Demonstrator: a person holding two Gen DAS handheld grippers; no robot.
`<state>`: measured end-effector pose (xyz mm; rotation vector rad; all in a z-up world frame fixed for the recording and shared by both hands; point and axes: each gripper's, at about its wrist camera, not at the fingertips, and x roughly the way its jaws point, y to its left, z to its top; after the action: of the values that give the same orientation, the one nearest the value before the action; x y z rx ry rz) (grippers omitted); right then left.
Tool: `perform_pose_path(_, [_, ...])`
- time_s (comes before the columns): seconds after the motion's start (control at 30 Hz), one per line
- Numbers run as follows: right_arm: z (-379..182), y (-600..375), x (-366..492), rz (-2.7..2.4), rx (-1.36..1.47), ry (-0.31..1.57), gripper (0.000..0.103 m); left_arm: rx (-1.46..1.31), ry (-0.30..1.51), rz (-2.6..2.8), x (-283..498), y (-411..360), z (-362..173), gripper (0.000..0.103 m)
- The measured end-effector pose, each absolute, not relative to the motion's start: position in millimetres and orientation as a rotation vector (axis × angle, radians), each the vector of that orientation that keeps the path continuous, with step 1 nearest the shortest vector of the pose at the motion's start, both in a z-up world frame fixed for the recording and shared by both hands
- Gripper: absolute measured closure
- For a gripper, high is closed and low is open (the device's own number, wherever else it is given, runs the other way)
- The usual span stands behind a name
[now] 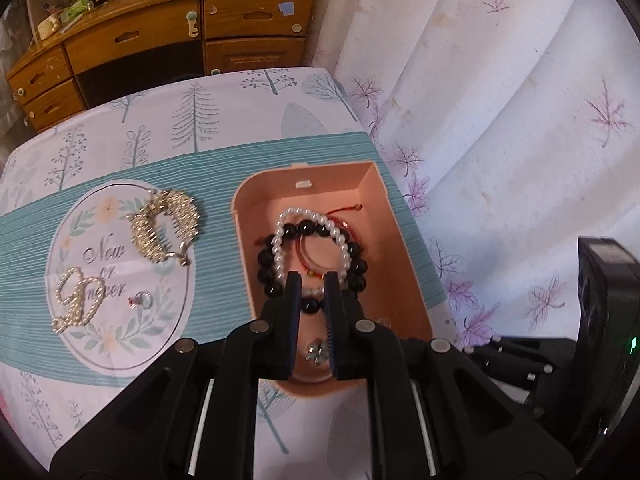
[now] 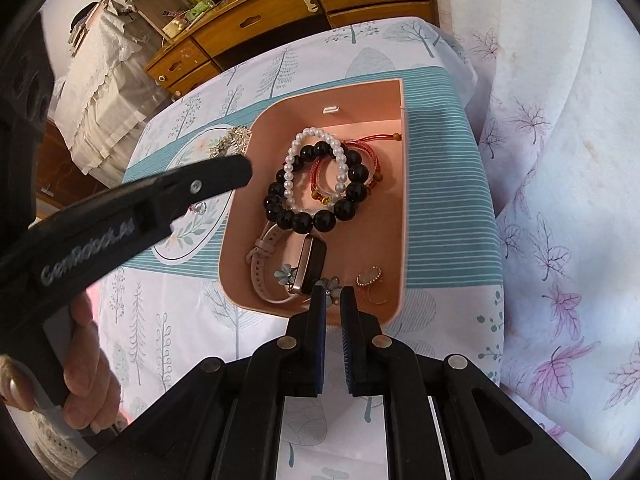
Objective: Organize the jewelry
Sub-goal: 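Carry the pearl necklace and ring into the peach tray and open both tools, then move both open tools back over the remaining pearl necklace and ring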
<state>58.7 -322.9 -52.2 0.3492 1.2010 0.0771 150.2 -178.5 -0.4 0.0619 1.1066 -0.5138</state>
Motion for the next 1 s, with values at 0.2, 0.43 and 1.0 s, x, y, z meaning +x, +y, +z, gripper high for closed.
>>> perform_pose_path(0.2, [-46.2, -318.1, 47.8, 0.035, 0.344, 1.164, 0.093, 0.02, 1.095, -0.472, 130.0, -149.0, 4.7, 0.094])
perform_pose_path(0.43, [-39.9, -316.6, 33.2, -0.026, 0.345, 1.104, 0.067, 0.011, 1.047, -0.373, 106.7, -107.9, 4.8, 0.094])
perform_pose_path(1.0, [-28.2, -267.3, 1.5, -0.053, 0.304, 1.054, 0.067, 0.015, 1.042, -0.229, 63.8, -34.3, -22.0, 0.094])
